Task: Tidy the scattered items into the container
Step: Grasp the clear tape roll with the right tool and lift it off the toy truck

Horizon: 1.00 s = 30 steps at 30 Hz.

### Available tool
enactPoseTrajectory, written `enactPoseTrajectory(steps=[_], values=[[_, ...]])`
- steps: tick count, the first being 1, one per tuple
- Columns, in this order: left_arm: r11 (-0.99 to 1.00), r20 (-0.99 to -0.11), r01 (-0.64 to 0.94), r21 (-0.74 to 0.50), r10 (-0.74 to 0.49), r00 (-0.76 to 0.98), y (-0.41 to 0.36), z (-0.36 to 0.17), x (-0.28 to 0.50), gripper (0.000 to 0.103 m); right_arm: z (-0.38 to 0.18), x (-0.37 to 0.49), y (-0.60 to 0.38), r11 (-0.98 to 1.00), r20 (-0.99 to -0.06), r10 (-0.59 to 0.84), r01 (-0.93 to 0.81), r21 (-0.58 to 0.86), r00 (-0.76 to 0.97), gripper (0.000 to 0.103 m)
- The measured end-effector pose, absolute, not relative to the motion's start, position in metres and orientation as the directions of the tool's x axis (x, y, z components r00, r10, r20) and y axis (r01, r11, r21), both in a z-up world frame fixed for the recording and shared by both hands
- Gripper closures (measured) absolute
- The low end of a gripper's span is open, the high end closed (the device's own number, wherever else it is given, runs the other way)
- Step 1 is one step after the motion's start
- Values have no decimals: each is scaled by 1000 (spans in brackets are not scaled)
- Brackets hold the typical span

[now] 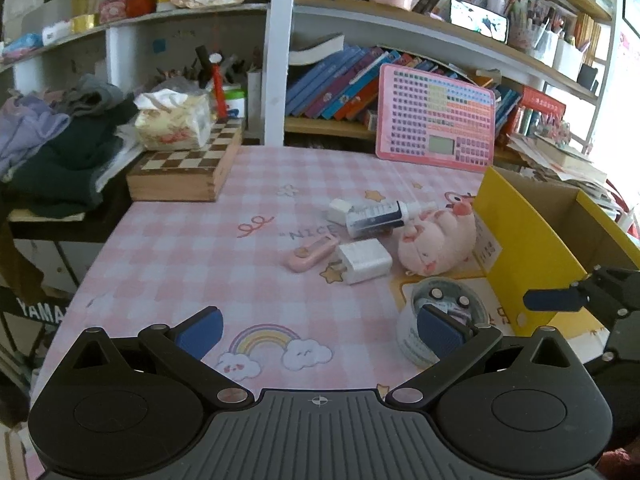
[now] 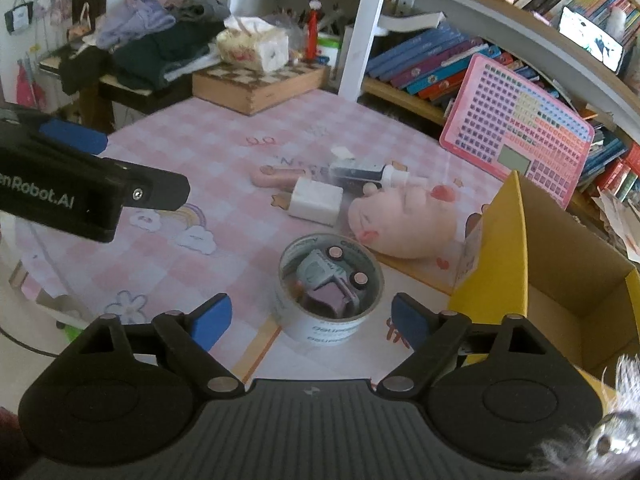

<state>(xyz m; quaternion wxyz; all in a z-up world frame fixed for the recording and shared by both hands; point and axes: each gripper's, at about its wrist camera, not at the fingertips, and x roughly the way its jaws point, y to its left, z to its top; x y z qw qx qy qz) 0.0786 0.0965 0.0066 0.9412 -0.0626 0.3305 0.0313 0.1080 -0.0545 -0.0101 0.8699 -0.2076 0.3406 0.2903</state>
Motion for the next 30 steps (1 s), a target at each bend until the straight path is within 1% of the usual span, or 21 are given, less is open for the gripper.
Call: enactPoseTrajectory(steps=[4,6,11,17,20,21,22,25,30], values=[[991,-640,-96,-91,16,768,95,4,88,0,-19,125,-47,744,-731,354,-649,-157,583,5],[991,-644,-101,-92,18,765,97,4,89,0,-25,134,-43,745,-744,346,-649,-152,572,4],[987,-658,-123,-101,26,752,102,1,91,0,-41,155,-36,766,-789,325,-635,-104,521,4],[987,-664,-125,-101,27,747,102,0,91,0,-50,173,-39,827,-802,285,-558,-71,525,4],[988,-666,-122,-100,24,745,102,-1,91,0,-54,181,-42,850,-807,291,-526,-29,514,7],[988,-666,-120,-100,23,745,102,-1,90,0,-54,182,-42,851,-808,298,-525,-17,509,12],[988,-666,-118,-99,22,745,102,-1,89,0,-53,182,-42,850,-806,306,-527,-9,507,21],[988,-665,-119,-99,24,746,102,-1,87,0,-48,179,-41,844,-790,313,-536,-23,528,21],[987,-672,-127,-104,25,741,101,-4,85,0,-28,169,-43,828,-720,368,-560,-33,588,21]])
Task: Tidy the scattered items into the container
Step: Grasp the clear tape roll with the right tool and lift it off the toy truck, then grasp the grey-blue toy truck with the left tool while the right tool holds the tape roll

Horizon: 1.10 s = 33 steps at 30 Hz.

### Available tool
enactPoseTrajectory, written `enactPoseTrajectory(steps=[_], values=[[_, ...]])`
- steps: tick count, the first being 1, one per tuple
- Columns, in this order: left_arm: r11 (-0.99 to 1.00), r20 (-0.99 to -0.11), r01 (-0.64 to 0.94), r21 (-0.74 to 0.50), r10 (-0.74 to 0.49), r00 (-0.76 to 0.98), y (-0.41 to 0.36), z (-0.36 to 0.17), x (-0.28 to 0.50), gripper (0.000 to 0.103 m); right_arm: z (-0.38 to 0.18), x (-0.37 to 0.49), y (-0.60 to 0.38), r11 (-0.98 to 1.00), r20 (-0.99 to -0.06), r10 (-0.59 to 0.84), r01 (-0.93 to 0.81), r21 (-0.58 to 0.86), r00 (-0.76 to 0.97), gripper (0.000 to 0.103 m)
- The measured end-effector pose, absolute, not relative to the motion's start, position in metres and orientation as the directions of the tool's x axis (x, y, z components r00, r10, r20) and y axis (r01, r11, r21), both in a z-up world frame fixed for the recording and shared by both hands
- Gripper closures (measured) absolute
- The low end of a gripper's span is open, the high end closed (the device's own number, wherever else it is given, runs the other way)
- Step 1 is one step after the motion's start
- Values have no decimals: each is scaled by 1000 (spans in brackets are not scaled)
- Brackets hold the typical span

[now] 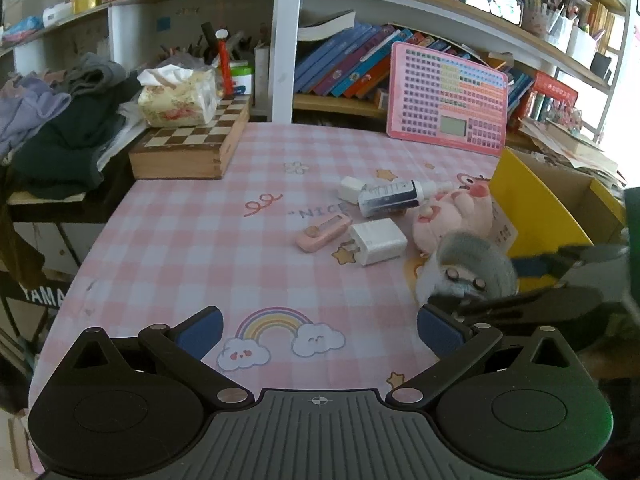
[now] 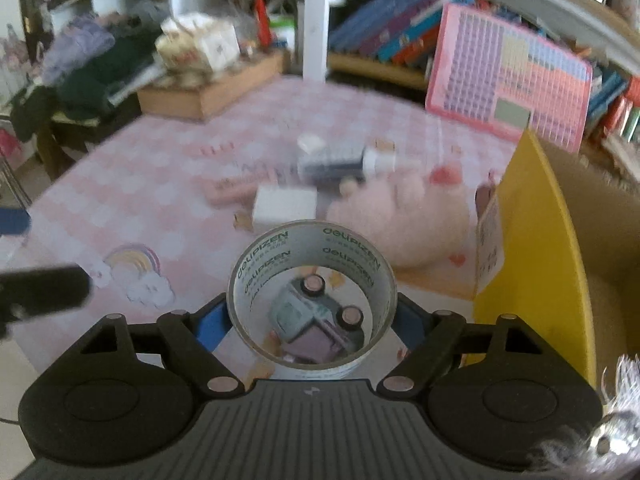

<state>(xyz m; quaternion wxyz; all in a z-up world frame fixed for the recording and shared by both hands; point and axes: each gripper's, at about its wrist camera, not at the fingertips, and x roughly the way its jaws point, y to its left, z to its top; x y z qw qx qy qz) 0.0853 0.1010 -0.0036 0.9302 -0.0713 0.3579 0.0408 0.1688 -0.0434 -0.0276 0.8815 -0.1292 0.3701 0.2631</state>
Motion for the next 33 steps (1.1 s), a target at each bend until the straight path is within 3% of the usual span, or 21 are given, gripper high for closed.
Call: enactPoseTrajectory(steps=[13,24,33], values=[[996,-699,-14,-93,-55,713,73,-14,100,0,38,151,-73,847,-516,437,-530,-41,737,21],[987,-702,143,-73,-153,696,42,-28,128,6,54,147,-90,868,-471,402,-491,-79,786,21],[970,-706,230,-78,-217,675,25,-42,152,17,62,144,-95,871,-445,370,-471,-138,815,21]])
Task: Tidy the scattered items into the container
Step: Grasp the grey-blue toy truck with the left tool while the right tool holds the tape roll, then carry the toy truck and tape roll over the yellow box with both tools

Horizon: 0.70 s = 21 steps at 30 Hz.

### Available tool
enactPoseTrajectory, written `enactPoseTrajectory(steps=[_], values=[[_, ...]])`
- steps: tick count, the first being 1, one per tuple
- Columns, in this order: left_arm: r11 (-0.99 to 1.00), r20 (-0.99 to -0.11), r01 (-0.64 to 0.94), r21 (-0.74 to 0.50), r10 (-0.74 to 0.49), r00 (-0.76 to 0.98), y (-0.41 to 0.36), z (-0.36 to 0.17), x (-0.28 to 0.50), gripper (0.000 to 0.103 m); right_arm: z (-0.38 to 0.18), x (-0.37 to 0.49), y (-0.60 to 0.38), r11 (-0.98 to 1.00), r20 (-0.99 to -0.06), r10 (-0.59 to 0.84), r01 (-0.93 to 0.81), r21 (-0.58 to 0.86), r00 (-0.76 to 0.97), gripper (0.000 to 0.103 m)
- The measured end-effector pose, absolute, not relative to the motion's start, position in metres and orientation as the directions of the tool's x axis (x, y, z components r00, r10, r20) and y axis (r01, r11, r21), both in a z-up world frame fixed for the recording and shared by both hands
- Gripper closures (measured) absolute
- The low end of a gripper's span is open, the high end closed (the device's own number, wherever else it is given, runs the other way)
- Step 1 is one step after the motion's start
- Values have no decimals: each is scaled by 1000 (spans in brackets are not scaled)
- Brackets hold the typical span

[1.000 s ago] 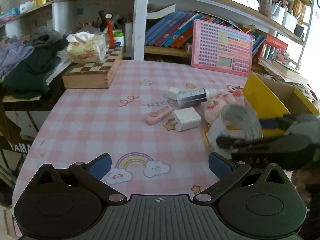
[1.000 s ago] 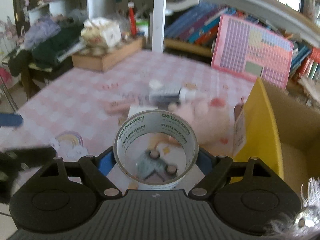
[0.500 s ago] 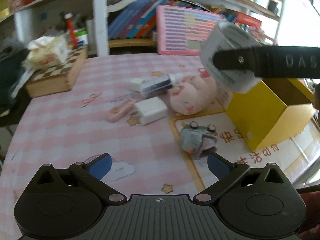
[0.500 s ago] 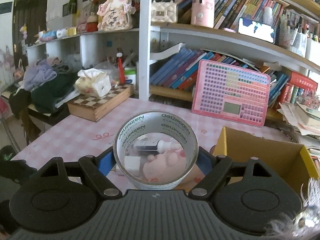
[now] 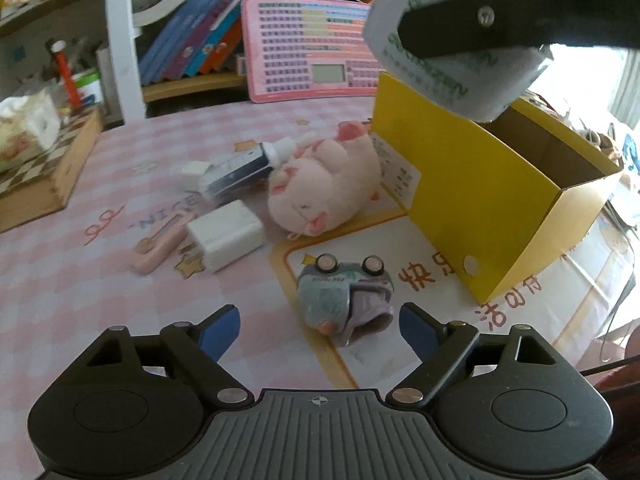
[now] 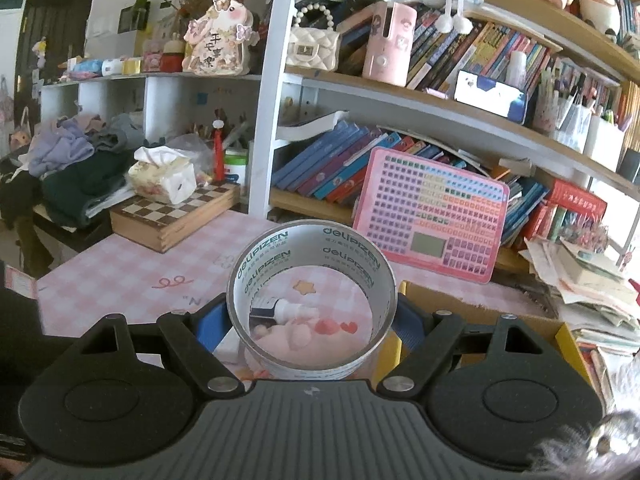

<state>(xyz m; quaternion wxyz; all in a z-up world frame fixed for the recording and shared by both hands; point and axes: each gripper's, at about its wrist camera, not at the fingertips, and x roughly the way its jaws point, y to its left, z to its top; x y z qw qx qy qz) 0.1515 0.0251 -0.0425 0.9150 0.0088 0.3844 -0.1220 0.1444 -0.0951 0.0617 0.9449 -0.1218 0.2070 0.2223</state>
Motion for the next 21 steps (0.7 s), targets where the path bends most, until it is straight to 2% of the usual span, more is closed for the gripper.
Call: enactPoseTrajectory(steps=[6,8,14,21], values=[[960,-722,267,-80,-240,649,16,-51,169,21,60,145,-95,865,-460,376,-483,-137,804,21],[961,-727,267,-75,-236,644,14,-54,174,28,59,145,-95,861,-468,379,-490,-137,798,21],[956,-738,282,-75,-244,630,4,-63,181,40,58,146,-98,864,-478,379,-489,-125,792,21],[964,-731,256,-70,-224,644,10,-63,177,41,59,146,-103,870,-475,376,-480,-115,795,21]])
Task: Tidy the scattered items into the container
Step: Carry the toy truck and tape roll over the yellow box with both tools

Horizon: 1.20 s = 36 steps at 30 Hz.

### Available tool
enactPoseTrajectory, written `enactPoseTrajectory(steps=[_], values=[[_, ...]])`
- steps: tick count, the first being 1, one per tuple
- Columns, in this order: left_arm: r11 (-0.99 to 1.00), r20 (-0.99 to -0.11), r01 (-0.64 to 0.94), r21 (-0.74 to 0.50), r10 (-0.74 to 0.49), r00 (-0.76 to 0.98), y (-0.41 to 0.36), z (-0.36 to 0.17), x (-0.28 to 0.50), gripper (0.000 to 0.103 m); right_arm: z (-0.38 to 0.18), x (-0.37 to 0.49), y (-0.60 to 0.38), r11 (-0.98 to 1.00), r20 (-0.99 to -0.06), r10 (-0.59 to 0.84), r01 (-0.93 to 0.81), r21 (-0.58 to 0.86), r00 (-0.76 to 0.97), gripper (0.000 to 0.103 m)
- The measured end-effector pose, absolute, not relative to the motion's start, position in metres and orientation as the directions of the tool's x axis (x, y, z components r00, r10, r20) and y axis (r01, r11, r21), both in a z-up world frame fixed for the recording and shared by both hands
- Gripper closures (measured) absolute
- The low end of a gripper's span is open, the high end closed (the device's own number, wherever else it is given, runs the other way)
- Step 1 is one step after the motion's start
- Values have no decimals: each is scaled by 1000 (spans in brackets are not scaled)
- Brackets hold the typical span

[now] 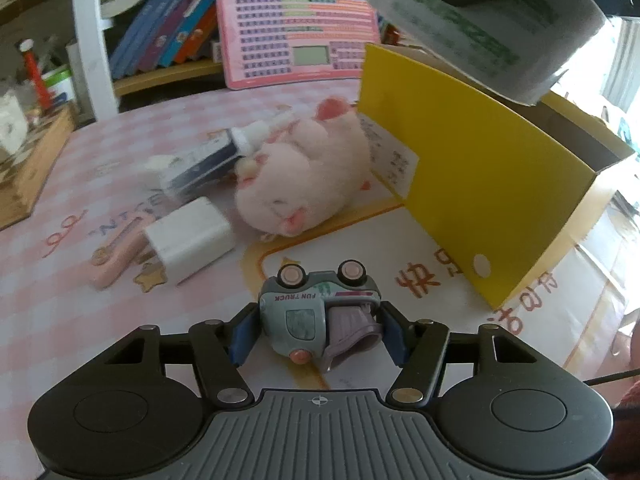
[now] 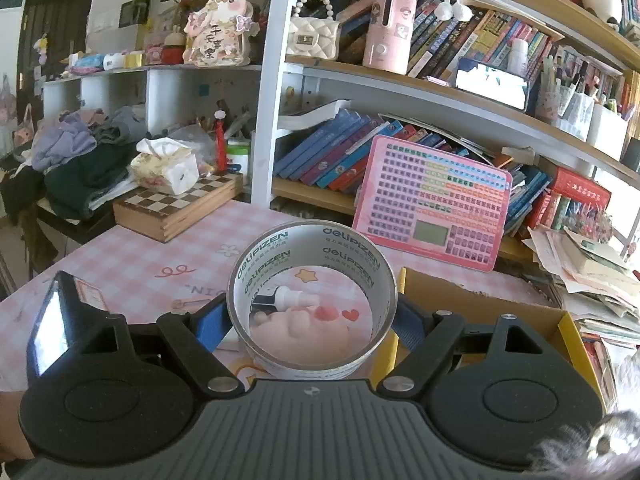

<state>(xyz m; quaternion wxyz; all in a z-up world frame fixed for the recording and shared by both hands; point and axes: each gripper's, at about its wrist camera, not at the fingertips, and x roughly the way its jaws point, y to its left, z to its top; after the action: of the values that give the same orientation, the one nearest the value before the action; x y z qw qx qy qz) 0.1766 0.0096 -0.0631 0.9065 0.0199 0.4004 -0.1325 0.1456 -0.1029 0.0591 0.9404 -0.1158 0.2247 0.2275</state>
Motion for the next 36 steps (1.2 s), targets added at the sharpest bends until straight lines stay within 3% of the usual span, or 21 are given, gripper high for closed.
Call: enactPoseTrajectory(steps=[19,25,36], values=[[988,-687,-43,-149,-72,723,90,-21,117,41,56,129,-91,833,-498,450,-549,-64,741,21],[982,-649,-51,-179,-79,757,95,1,96,41,54,117,-97,787,-538,473,-609,-98,698,21],[987,-568,-38,-156,-58,821,86,36,54,41,42,84,-106,803,-601,486,-596,19,635,21]])
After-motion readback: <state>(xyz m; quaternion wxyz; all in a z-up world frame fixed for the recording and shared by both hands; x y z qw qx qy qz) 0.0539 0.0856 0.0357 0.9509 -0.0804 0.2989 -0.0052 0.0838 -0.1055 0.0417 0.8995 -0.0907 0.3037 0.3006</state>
